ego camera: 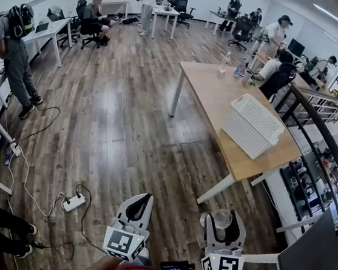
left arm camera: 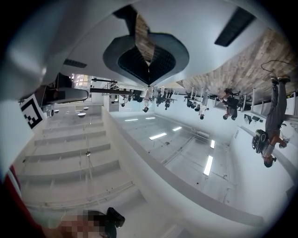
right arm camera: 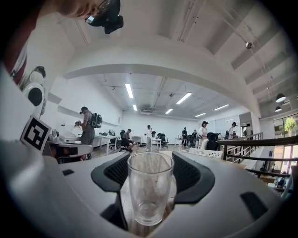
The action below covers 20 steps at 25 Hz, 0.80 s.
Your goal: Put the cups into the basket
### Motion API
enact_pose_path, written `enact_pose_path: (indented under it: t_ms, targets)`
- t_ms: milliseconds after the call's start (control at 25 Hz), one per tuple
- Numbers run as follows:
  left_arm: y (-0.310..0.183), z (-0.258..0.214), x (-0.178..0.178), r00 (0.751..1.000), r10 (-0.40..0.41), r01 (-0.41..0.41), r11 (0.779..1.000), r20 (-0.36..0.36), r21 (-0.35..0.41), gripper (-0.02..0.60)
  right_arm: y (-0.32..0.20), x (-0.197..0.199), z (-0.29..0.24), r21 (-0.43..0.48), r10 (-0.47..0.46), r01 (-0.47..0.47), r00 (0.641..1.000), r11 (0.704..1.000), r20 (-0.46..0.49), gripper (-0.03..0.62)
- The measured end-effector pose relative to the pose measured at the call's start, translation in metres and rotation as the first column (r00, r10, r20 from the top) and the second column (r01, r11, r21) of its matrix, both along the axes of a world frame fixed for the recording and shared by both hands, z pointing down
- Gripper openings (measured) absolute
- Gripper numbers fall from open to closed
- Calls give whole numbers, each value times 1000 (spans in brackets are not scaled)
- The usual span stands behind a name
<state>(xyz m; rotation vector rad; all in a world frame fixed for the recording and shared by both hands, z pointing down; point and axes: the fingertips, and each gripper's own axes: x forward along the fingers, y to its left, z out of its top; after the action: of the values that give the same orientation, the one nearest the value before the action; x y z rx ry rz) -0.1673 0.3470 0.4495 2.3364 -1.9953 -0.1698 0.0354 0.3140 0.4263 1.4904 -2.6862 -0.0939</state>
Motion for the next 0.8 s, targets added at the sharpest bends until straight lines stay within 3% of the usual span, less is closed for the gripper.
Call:
enact_pose_path:
  t_ms: [320,800]
  targets:
    - [-14,-5,-15,1000,17,-18,1000,19,17,8,-10,-13,3,3,18,-18,1000,1000,12,285]
    - [-40,4,-1,999,29,-30,999,32,12,8,-39,2,14,0,37,-37,999,999,34,285]
